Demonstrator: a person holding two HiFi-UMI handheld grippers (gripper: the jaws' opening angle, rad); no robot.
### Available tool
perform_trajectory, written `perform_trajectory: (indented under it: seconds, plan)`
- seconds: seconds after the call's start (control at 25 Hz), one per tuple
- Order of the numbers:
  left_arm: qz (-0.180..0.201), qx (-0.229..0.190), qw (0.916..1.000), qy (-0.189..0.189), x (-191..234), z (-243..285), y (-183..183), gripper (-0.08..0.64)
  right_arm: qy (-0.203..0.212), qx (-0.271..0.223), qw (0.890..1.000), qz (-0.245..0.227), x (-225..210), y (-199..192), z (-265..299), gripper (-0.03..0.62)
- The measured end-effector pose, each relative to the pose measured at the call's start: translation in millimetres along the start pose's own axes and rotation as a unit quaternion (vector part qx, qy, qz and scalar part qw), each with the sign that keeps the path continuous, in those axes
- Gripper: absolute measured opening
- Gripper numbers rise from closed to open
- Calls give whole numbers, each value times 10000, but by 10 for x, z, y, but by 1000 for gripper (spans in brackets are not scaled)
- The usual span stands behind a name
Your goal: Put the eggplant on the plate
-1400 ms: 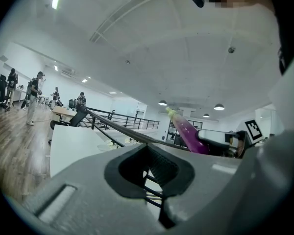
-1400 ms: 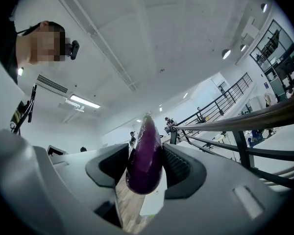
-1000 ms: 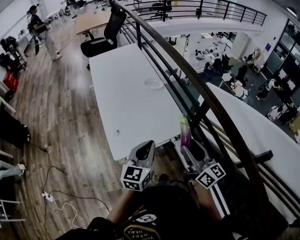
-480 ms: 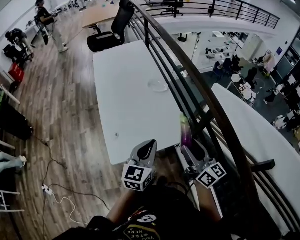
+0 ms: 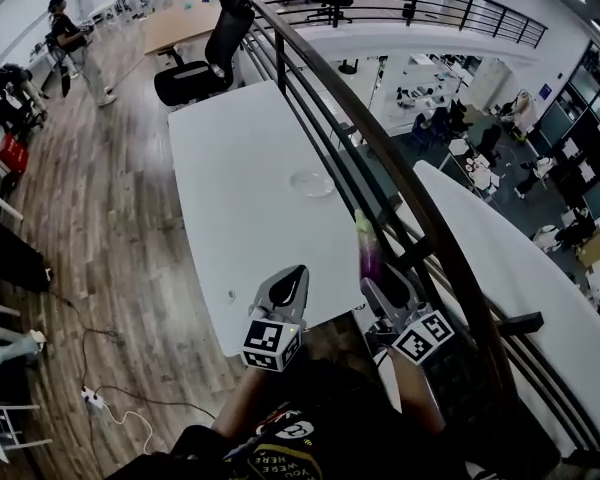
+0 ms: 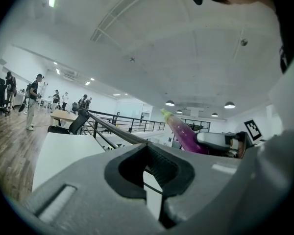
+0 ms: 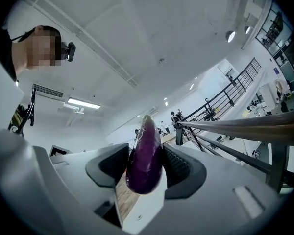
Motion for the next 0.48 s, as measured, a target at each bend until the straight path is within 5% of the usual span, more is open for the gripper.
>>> perform_trajectory:
  seconds: [0.48]
  plan:
    - [-293, 332, 9989, -139, 688, 407, -89, 5, -405, 522, 9978, -44, -344, -198, 656, 218]
Point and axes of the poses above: the fingertips, and each gripper's own axes: z forward along the fingers, x to its left, y out of its top, the point moved 2 cm from there along -z, backward along the fingers, and after that the axes turned 5 degrees about x, right-handed, at the moved point
